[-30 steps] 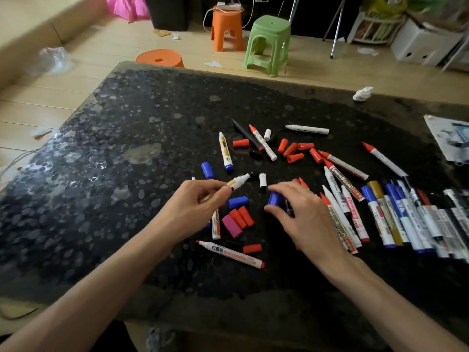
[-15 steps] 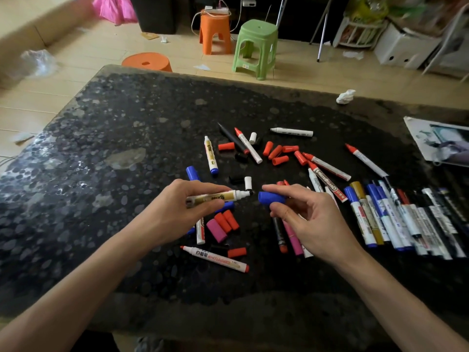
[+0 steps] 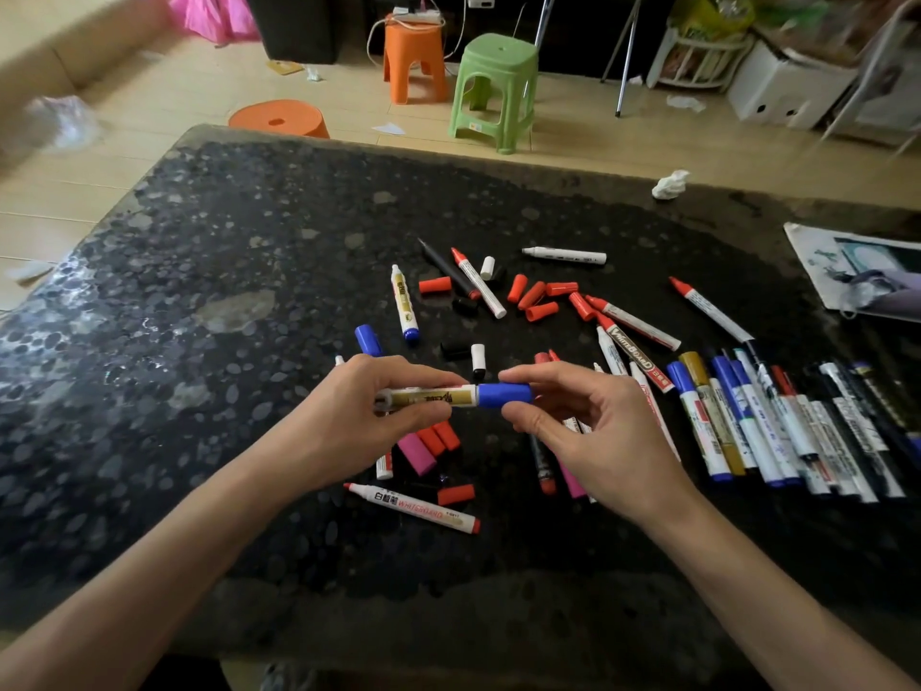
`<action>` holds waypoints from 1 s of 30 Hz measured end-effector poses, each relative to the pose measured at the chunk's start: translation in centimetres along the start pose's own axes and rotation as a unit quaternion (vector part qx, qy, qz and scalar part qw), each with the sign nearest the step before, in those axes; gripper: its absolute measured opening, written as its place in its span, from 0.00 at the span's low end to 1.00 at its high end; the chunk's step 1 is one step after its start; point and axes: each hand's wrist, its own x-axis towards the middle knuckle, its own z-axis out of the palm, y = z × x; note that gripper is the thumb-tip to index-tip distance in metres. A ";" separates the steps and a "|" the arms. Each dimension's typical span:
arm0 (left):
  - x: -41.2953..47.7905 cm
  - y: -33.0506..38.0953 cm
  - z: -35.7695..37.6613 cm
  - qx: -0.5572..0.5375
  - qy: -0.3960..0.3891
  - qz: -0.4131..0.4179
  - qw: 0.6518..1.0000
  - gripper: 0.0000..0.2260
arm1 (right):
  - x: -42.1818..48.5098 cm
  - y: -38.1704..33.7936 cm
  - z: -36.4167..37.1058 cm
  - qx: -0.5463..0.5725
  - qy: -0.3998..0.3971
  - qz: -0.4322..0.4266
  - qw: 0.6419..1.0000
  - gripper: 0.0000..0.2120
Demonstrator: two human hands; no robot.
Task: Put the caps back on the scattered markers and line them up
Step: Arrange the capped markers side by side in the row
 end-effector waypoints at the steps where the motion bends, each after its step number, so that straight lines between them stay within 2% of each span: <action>1: 0.0 0.2 0.1 0.005 -0.002 0.007 1.000 0.13 | -0.1 -0.1 0.1 0.004 0.001 -0.001 1.000 0.15; 9: -0.3 0.6 0.9 0.050 0.029 0.071 0.996 0.13 | -0.6 -0.4 0.4 0.051 0.010 0.009 0.999 0.12; 30: 1.2 2.7 2.5 0.049 0.056 0.077 0.994 0.13 | -1.0 0.1 0.0 0.058 0.073 -0.006 0.996 0.12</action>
